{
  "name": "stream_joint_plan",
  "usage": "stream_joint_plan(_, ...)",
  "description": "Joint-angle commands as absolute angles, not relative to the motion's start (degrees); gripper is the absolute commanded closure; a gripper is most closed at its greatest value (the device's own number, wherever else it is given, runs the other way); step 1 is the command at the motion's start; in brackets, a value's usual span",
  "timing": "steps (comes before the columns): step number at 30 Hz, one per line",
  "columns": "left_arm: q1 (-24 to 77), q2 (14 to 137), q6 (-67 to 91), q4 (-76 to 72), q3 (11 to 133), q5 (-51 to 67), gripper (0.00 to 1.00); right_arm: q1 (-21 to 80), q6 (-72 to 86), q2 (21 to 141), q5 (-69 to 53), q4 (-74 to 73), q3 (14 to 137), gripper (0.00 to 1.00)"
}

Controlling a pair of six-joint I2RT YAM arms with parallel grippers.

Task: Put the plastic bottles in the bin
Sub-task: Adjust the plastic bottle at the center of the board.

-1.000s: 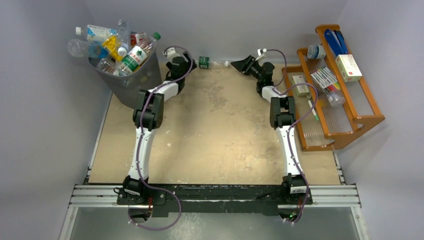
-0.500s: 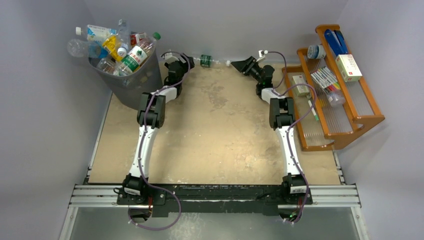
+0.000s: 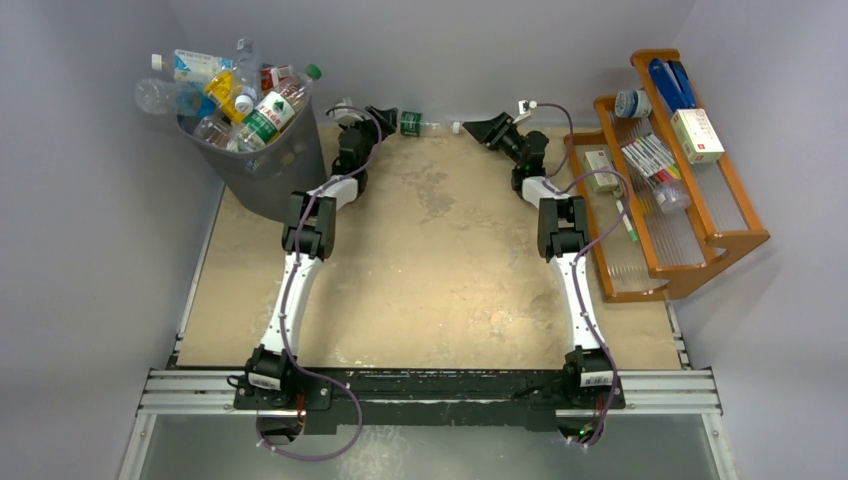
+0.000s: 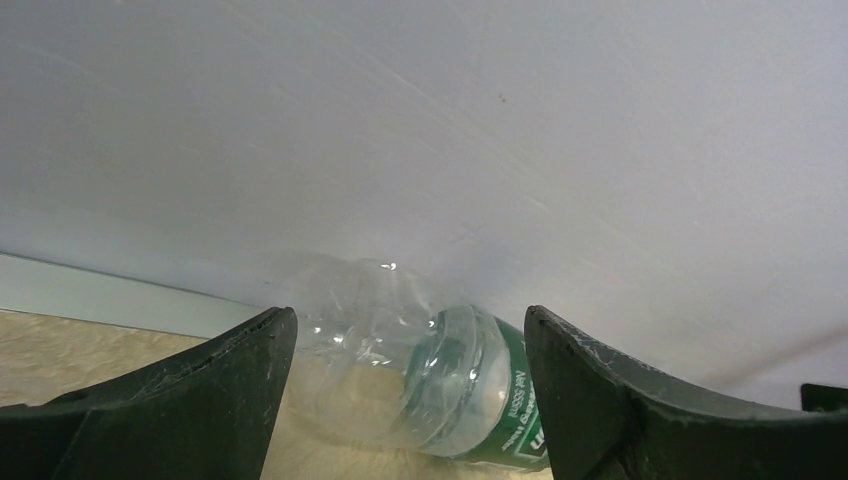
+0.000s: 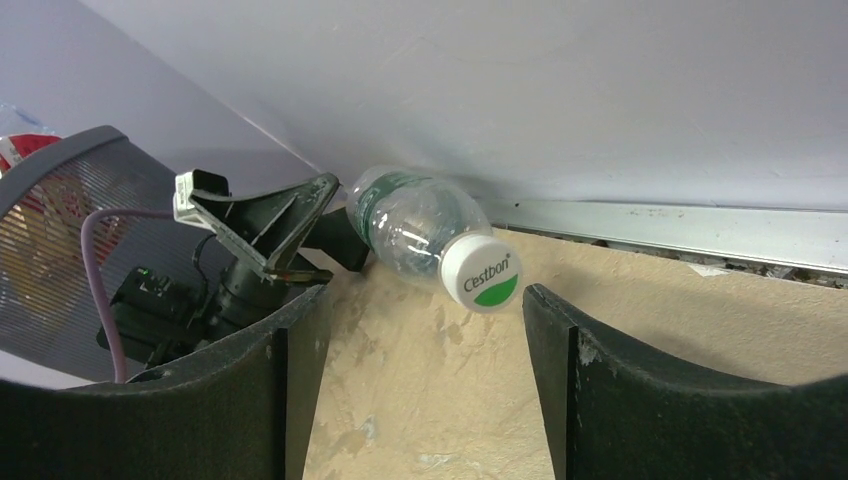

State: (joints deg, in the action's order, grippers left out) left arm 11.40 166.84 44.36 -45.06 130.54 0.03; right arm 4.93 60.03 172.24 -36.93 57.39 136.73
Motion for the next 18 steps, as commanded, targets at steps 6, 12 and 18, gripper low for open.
stream_joint_plan(6,13.2,163.7,47.9,-51.9,122.9,4.6,0.17,6.2,60.0,173.9,-36.6,58.4,138.5,0.28)
stream_joint_plan(12,14.4,161.4,47.4,-52.8,120.0,6.3,0.18,6.2,60.2,174.0,-36.7,58.6,138.6,0.28)
stream_joint_plan(18,15.3,158.8,47.8,-55.2,115.6,7.4,0.19,6.3,60.5,173.6,-36.9,59.4,137.6,0.30)
